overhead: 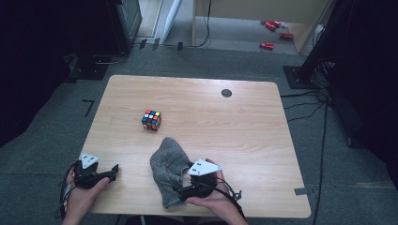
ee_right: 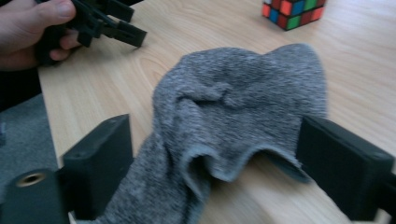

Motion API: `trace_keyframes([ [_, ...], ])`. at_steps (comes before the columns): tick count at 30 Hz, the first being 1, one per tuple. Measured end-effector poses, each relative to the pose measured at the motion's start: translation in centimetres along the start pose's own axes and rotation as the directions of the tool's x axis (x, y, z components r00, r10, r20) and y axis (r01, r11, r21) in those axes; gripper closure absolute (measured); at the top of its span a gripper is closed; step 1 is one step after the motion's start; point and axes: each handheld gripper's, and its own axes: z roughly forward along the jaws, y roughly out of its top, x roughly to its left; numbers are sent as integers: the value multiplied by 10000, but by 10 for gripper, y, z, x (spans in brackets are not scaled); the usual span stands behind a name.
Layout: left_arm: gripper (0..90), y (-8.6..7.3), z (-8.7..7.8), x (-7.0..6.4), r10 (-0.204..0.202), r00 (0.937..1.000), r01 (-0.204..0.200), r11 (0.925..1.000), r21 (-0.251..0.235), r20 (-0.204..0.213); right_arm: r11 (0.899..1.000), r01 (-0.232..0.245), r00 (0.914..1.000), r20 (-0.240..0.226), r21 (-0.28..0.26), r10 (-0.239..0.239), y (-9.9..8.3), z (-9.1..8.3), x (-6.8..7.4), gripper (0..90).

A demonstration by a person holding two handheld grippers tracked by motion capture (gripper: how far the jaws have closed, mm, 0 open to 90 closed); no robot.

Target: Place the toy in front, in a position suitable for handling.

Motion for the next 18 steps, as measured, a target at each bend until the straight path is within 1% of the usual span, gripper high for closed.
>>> trace_keyframes([
  [1, 83, 0, 0, 0, 0, 10000, 0, 10000, 0, 0, 10000, 0, 10000, 0, 0, 0, 0, 0, 0, 135],
  [2, 83, 0, 0, 0, -2, 10000, 2, 10000, -2, -2, 10000, 86, 9995, -290, -1, -86, -1, 5, 5, 178],
  [3, 83, 0, 0, 0, -2, 10000, 2, 10000, -2, -2, 10000, 86, 9995, -290, -1, -86, -1, 5, 5, 178],
  [5, 83, 0, 0, 0, -1, 10000, 1, 10000, -2, -3, 9992, 383, 9988, -312, 59, -381, -3, 11, 10, 265],
  [6, 83, 0, 0, 0, 1, 10000, -1, 10000, -1, -1, 9979, 583, 9980, -244, 286, -576, -5, 16, 13, 314],
  [7, 83, 0, 0, 0, -2, 10000, 2, 10000, -4, 0, 9975, 611, 9980, -161, 359, -606, -6, 19, 13, 359],
  [8, 83, 0, 0, 0, -1, 10000, 1, 10000, -2, 1, 9975, 611, 9980, -161, 359, -606, -6, 19, 13, 359],
  [9, 83, 0, 0, 0, -2, 10000, 2, 10000, -4, 1, 9973, 578, 9983, -59, 456, -576, -7, 21, 14, 429],
  [11, 83, 0, 0, 0, 1, 10000, -1, 10000, -2, -1, 9953, 651, 9977, 153, 719, -664, -9, 23, 13, 555],
  [12, 83, 0, 0, 0, 0, 10000, 0, 10000, 0, 0, 9931, 899, 9959, 17, 751, -903, -10, 23, 11, 655],
  [13, 83, 0, 0, 0, 0, 10000, 0, 10000, 0, 0, 9931, 899, 9959, 17, 751, -903, -10, 23, 11, 655],
  [15, 83, 0, 0, 0, -2, 10000, 2, 10000, -5, 0, 9918, 1058, 9944, -2, 722, -1060, -9, 19, 10, 715],
  [16, 83, 0, 0, 0, -3, 10000, 3, 10000, -2, -1, 9918, 1131, 9933, 154, 600, -1142, -7, 14, 7, 753],
  [17, 83, 0, 0, 0, -5, 10000, 5, 10000, -4, -1, 9925, 1115, 9933, 243, 495, -1128, -7, 10, 4, 770],
  [18, 83, 0, 0, 0, -5, 10000, 5, 10000, -1, -1, 9925, 1115, 9933, 243, 495, -1128, -7, 10, 4, 770],
])
